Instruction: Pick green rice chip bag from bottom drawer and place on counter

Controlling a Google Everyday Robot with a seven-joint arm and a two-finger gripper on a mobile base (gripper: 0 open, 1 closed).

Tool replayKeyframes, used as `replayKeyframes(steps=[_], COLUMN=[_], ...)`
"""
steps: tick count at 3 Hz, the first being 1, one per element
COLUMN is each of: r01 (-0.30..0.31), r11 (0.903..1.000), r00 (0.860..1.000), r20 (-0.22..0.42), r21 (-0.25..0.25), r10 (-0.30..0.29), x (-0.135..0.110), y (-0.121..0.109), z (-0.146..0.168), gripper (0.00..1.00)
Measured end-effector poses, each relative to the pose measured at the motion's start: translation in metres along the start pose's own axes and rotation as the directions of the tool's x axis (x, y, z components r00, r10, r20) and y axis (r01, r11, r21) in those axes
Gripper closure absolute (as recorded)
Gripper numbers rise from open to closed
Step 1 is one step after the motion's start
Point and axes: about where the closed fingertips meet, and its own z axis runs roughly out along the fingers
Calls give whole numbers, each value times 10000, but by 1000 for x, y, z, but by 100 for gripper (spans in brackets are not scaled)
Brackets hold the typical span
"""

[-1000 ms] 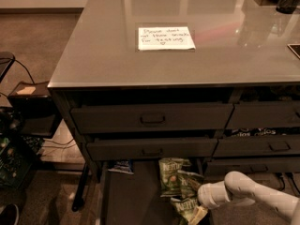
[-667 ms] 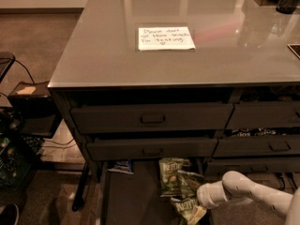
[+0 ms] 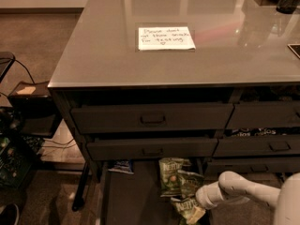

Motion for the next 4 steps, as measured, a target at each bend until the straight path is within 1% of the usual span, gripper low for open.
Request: replayKeyframes(steps=[1, 2, 3, 4], r01=[32, 130, 283, 349], r11=[9997, 9988, 9967, 9949], r00=[9992, 9967, 9919, 9878], r20=[-402, -792, -1214, -1482], r21=[-228, -480, -762, -950], r10=[-41, -167, -374, -488], x=[10, 17, 23, 29], y=[0, -2, 0, 3], z=[10, 23, 33, 34], gripper=[9, 11, 24, 43])
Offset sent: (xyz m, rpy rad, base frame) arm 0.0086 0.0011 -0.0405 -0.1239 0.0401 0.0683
